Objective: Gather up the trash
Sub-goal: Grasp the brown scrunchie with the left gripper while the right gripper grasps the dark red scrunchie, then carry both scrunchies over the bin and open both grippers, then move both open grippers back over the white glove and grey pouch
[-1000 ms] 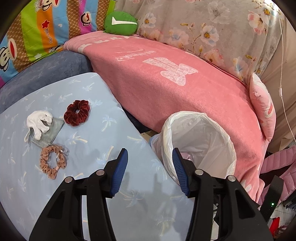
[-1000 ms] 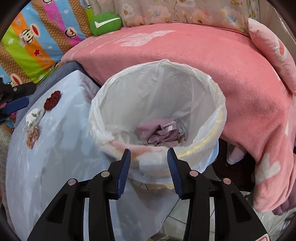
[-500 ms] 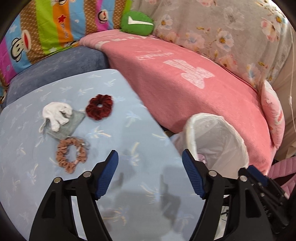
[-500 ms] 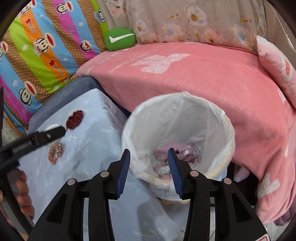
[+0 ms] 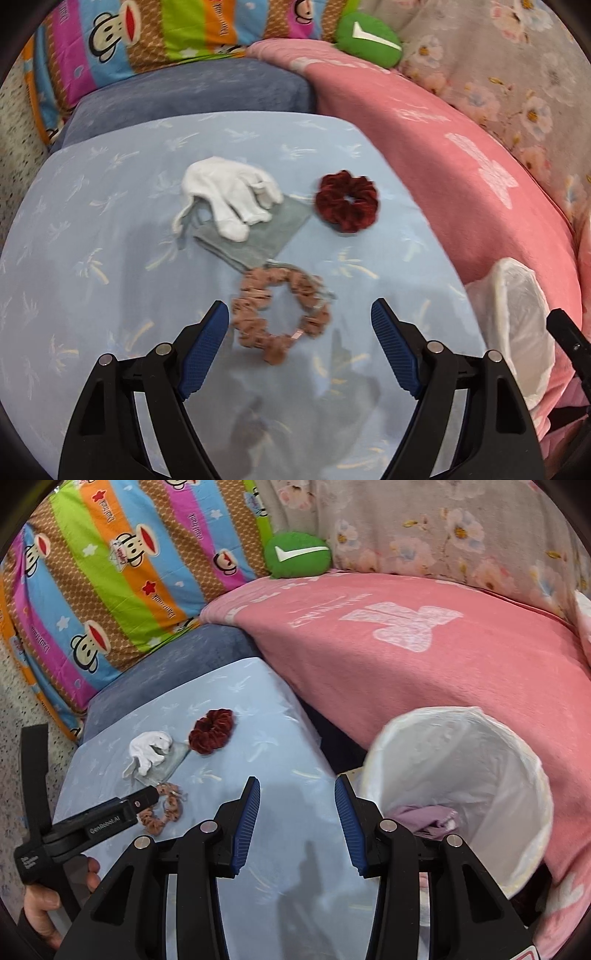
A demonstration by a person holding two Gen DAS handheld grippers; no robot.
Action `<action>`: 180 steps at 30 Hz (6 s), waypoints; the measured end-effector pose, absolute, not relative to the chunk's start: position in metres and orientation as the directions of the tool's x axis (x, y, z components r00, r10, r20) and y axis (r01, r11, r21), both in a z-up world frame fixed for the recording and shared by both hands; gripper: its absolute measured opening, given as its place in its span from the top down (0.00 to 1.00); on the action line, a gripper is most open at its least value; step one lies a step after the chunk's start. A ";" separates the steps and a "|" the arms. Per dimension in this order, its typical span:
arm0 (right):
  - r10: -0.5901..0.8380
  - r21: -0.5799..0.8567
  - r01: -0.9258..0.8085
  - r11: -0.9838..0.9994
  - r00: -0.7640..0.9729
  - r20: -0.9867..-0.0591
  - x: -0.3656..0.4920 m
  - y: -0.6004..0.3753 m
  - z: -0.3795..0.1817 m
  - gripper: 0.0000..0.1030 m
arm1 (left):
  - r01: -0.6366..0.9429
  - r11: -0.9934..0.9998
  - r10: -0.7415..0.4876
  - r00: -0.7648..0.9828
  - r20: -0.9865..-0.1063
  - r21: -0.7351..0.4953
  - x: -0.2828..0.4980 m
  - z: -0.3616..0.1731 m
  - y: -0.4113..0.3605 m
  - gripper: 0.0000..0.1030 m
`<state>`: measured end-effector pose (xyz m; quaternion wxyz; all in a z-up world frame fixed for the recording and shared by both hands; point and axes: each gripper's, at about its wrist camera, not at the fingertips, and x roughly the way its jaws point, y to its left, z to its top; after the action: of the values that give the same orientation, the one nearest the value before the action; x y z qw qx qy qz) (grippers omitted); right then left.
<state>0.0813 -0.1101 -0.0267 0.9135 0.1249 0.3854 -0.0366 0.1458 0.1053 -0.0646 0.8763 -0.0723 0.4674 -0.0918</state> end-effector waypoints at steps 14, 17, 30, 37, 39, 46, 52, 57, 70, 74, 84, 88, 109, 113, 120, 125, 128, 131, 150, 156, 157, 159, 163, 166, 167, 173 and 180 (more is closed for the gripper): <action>0.089 0.202 0.103 0.974 0.646 -0.758 0.137 -0.052 -0.054 0.58 | 0.101 0.967 -0.255 0.470 -0.845 -0.235 0.167 -0.097 0.131 0.77; 0.097 0.203 0.094 0.975 0.638 -0.764 0.146 -0.044 -0.059 0.58 | 0.119 0.957 -0.290 0.457 -0.841 -0.266 0.166 -0.095 0.133 0.86; 0.114 0.210 0.080 0.974 0.628 -0.770 0.210 -0.018 -0.073 0.58 | 0.111 0.947 -0.309 0.586 -0.749 -0.303 0.177 -0.039 0.165 0.86; 0.103 0.214 0.112 0.971 0.610 -0.785 0.253 -0.016 -0.088 0.58 | 0.109 0.946 -0.306 0.617 -0.725 -0.307 0.208 -0.028 0.166 0.86; 0.101 0.213 0.117 0.970 0.604 -0.791 0.260 -0.015 -0.091 0.58 | 0.113 0.945 -0.309 0.618 -0.723 -0.307 0.216 -0.028 0.162 0.86; 0.105 0.214 0.135 0.967 0.556 -0.824 0.284 -0.017 -0.115 0.68 | 0.133 0.943 -0.322 0.605 -0.728 -0.306 0.228 -0.034 0.151 0.86; 0.125 0.237 0.135 0.962 0.553 -0.824 0.276 -0.023 -0.124 0.80 | 0.142 0.942 -0.328 0.589 -0.739 -0.305 0.225 -0.039 0.143 0.86; 0.148 0.265 0.136 0.955 0.554 -0.820 0.258 -0.029 -0.121 0.83 | 0.152 0.941 -0.332 0.583 -0.742 -0.301 0.217 -0.036 0.136 0.86; 0.160 0.302 0.129 0.945 0.624 -0.765 0.186 -0.045 -0.074 0.84 | 0.206 0.936 -0.351 0.593 -0.725 -0.285 0.181 -0.014 0.105 0.86; 0.160 0.313 0.126 0.941 0.649 -0.744 0.166 -0.053 -0.058 0.84 | 0.228 0.933 -0.359 0.596 -0.718 -0.277 0.168 -0.007 0.094 0.86; 0.135 0.330 0.135 0.934 0.721 -0.680 0.109 -0.087 -0.014 0.84 | 0.295 0.921 -0.386 0.601 -0.700 -0.254 0.137 0.011 0.057 0.86; 0.112 0.334 0.155 0.930 0.744 -0.659 0.089 -0.104 -0.001 0.84 | 0.330 0.912 -0.403 0.598 -0.693 -0.246 0.126 0.017 0.039 0.86; -0.045 0.362 0.339 0.868 0.780 -0.624 0.017 -0.213 0.014 0.84 | 0.527 0.828 -0.493 0.523 -0.695 -0.190 0.085 0.024 -0.068 0.86; -0.070 0.369 0.375 0.850 0.775 -0.628 0.009 -0.233 0.009 0.84 | 0.559 0.809 -0.506 0.501 -0.702 -0.183 0.080 0.022 -0.085 0.86; -0.100 0.378 0.423 0.824 0.764 -0.638 -0.002 -0.261 0.000 0.84 | 0.603 0.777 -0.522 0.457 -0.720 -0.180 0.072 0.014 -0.110 0.84; -0.106 0.382 0.442 0.812 0.755 -0.647 -0.006 -0.276 -0.008 0.82 | 0.612 0.769 -0.527 0.440 -0.727 -0.187 0.070 0.010 -0.118 0.73; -0.108 0.384 0.448 0.808 0.752 -0.650 -0.008 -0.279 -0.010 0.79 | 0.610 0.766 -0.534 0.431 -0.728 -0.202 0.072 0.008 -0.120 0.60; -0.116 0.385 0.456 0.802 0.751 -0.650 -0.010 -0.280 -0.012 0.78 | 0.597 0.778 -0.528 0.451 -0.719 -0.197 0.070 0.009 -0.120 0.47; -0.090 0.352 0.407 0.843 0.752 -0.653 0.006 -0.250 -0.008 0.68 | 0.507 0.837 -0.481 0.505 -0.716 -0.204 0.084 0.008 -0.079 0.39; -0.072 0.333 0.375 0.865 0.750 -0.658 0.018 -0.229 -0.005 0.68 | 0.477 0.852 -0.472 0.518 -0.713 -0.218 0.091 0.007 -0.059 0.39; -0.069 0.329 0.369 0.869 0.749 -0.658 0.021 -0.226 -0.004 0.68 | 0.472 0.854 -0.470 0.520 -0.713 -0.219 0.091 0.007 -0.055 0.39; -0.064 0.324 0.360 0.875 0.749 -0.659 0.024 -0.218 -0.003 0.68 | 0.458 0.860 -0.466 0.525 -0.713 -0.225 0.093 0.006 -0.048 0.39; -0.052 0.311 0.339 0.888 0.746 -0.663 0.032 -0.203 -0.002 0.68 | 0.427 0.873 -0.454 0.533 -0.714 -0.236 0.099 0.004 -0.031 0.39; -0.040 0.303 0.319 0.898 0.745 -0.666 0.038 -0.191 -0.001 0.68 | 0.402 0.883 -0.443 0.540 -0.716 -0.243 0.104 0.002 -0.018 0.39; -0.033 0.298 0.307 0.904 0.743 -0.668 0.042 -0.183 -0.001 0.68 | 0.392 0.887 -0.438 0.543 -0.716 -0.245 0.106 0.002 -0.013 0.39; 0.000 0.284 0.261 0.923 0.737 -0.676 0.058 -0.155 -0.001 0.68 | 0.336 0.908 -0.408 0.560 -0.721 -0.252 0.115 -0.003 0.017 0.39; 0.035 0.269 0.213 0.939 0.721 -0.692 0.076 -0.122 -0.006 0.68 | 0.272 0.925 -0.376 0.576 -0.726 -0.264 0.124 -0.008 0.052 0.39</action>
<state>0.0761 -0.1224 -0.0065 0.9125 0.1673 0.3700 -0.0487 0.1240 0.0520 -0.0079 0.8856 -0.0615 0.4223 -0.1831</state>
